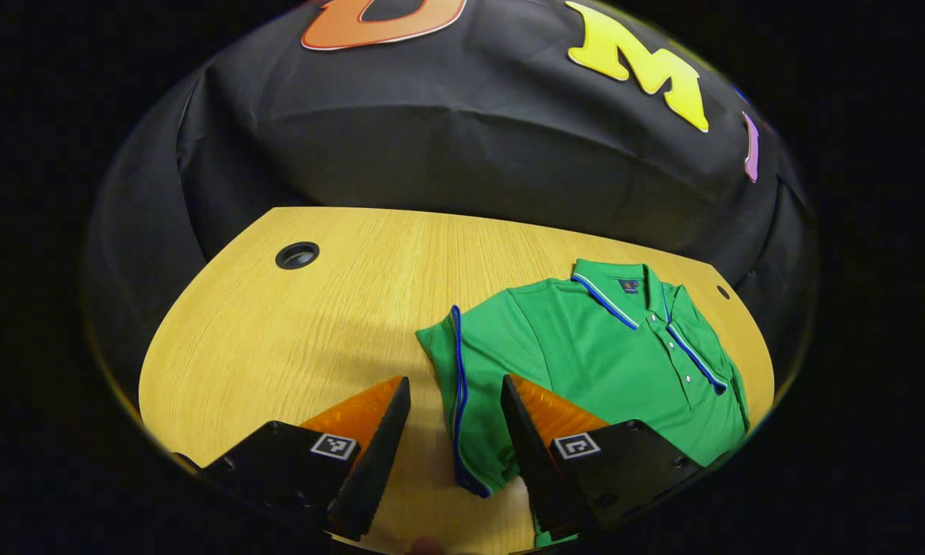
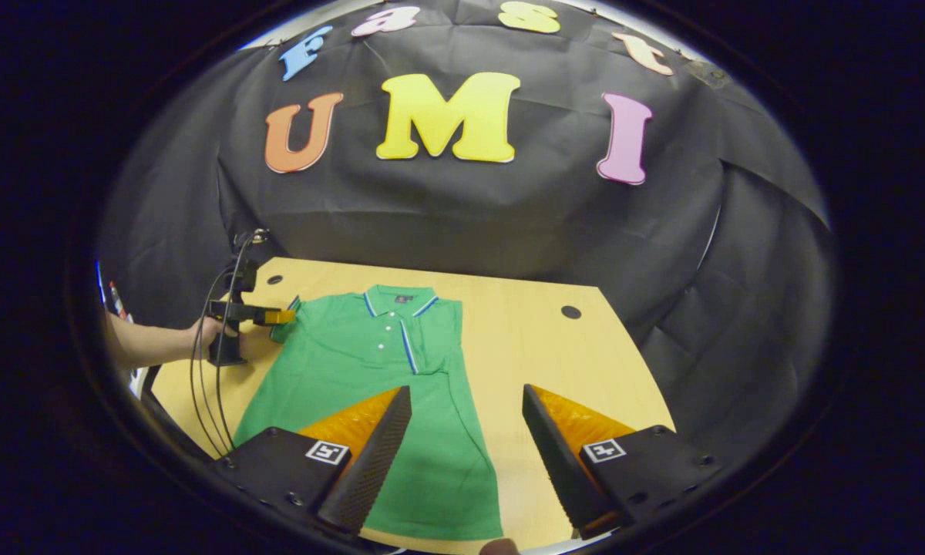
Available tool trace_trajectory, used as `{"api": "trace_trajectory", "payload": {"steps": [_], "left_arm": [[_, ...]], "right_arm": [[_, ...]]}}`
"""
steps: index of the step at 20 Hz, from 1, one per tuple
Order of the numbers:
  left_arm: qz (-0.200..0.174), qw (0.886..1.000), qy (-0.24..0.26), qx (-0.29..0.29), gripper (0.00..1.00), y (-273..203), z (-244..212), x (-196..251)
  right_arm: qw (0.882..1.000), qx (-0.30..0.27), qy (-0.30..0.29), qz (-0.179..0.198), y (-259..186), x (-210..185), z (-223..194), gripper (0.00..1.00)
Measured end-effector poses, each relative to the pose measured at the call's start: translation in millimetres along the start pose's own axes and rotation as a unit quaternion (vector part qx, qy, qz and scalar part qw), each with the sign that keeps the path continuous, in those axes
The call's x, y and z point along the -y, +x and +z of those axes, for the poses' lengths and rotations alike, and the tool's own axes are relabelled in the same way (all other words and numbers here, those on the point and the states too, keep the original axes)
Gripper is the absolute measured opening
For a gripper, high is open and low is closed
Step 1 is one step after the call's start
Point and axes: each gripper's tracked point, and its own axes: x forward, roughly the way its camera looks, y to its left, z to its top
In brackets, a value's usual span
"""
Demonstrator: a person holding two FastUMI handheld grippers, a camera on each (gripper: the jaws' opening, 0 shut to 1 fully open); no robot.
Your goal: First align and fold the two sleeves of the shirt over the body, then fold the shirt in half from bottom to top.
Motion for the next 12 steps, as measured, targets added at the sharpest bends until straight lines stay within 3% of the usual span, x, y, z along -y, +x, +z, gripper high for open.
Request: {"api": "trace_trajectory", "payload": {"steps": [2,3,4,5,11,12], "left_arm": [[0.015,1.0,0.009,-0.018,0.68,2.6,-8.8,1.5],[0.024,0.999,0.021,-0.016,0.57,4.5,-6.9,-3.1],[0.04,0.999,0.022,-0.013,0.59,5.7,-6.8,-7.9],[0.04,0.999,0.017,-0.009,0.14,4.7,-4.1,-8.1],[0.031,0.999,0.0,-0.007,0.0,-3.0,0.0,-6.0],[0.034,0.999,-0.003,-0.002,0.03,-6.7,5.0,-4.9]], "right_arm": [[1.0,0.0,0.001,-0.012,1.4,9.8,-4.0,0.94],[1.0,0.0,0.006,-0.015,2.2,12.1,-6.0,0.94],[1.0,-0.003,0.013,-0.016,2.3,13.1,-9.4,0.92],[1.0,-0.007,0.019,-0.015,2.5,13.8,-14.8,0.92],[0.999,-0.007,0.033,-0.015,4.0,22.7,-25.0,0.92],[0.999,-0.006,0.035,-0.016,3.9,23.9,-24.7,0.92]]}}
